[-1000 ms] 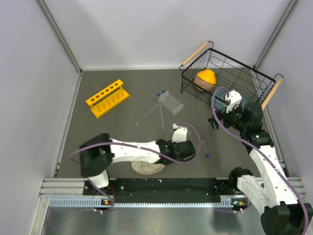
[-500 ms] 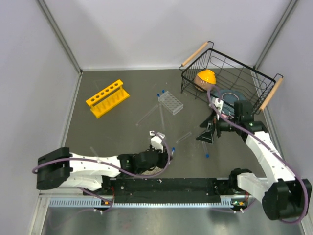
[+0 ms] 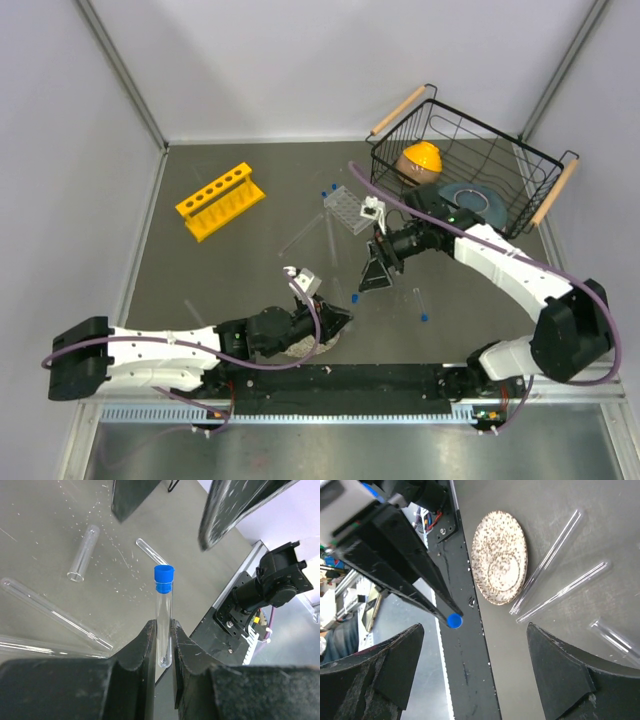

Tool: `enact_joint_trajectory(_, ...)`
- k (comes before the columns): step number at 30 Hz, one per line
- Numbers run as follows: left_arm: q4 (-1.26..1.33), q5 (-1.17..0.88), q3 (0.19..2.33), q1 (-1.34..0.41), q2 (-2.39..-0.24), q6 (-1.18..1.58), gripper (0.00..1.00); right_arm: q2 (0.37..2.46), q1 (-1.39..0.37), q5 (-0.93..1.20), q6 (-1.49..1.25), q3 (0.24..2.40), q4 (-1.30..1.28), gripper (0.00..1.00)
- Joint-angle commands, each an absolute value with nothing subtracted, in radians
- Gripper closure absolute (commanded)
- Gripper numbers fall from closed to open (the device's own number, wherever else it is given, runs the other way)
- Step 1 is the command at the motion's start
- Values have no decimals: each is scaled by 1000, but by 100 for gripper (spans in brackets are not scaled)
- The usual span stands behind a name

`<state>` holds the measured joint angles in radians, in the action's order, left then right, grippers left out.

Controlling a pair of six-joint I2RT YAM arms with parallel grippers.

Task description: Organize the chemistry lab equipment

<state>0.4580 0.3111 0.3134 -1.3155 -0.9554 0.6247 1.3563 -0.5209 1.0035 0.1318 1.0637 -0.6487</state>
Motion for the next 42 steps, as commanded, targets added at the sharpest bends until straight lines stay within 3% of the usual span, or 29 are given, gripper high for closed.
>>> enact_joint_trajectory(1,526,327,293,-1318,-913,617,96,1384,-600,934,89,1106,-663,17)
enact_joint_trajectory(6,517,337,308,-1318,-923,615,96,1417,-658,891,84,1118,-666,25)
enact_joint_trajectory(12,505,370,311,-1318,-928,626,97,1450,-681,890,77,1137,-664,45)
enact_joint_trajectory(17,499,388,308,-1319,-930,638,96,1470,-701,893,74,1149,-664,55)
enact_joint_trajectory(24,494,394,307,-1318,-928,641,93,1494,-710,908,78,1170,-664,85)
enact_joint_trajectory(26,494,396,301,-1318,-917,641,83,1499,-712,902,87,1186,-664,87)
enact_joint_trajectory(27,494,399,298,-1318,-913,643,71,1499,-710,890,92,1192,-666,88)
enact_joint_trajectory(29,495,406,284,-1318,-887,652,56,1502,-710,864,120,1215,-672,89)
enact_joint_trajectory(30,495,408,279,-1318,-874,653,43,1503,-704,832,133,1226,-675,90)
enact_joint_trajectory(38,200,556,268,-1318,-594,672,14,1557,-560,761,221,1379,-687,91)
enact_joint_trajectory(42,-58,684,264,-1316,-416,719,3,1624,-520,539,365,1515,-672,90)
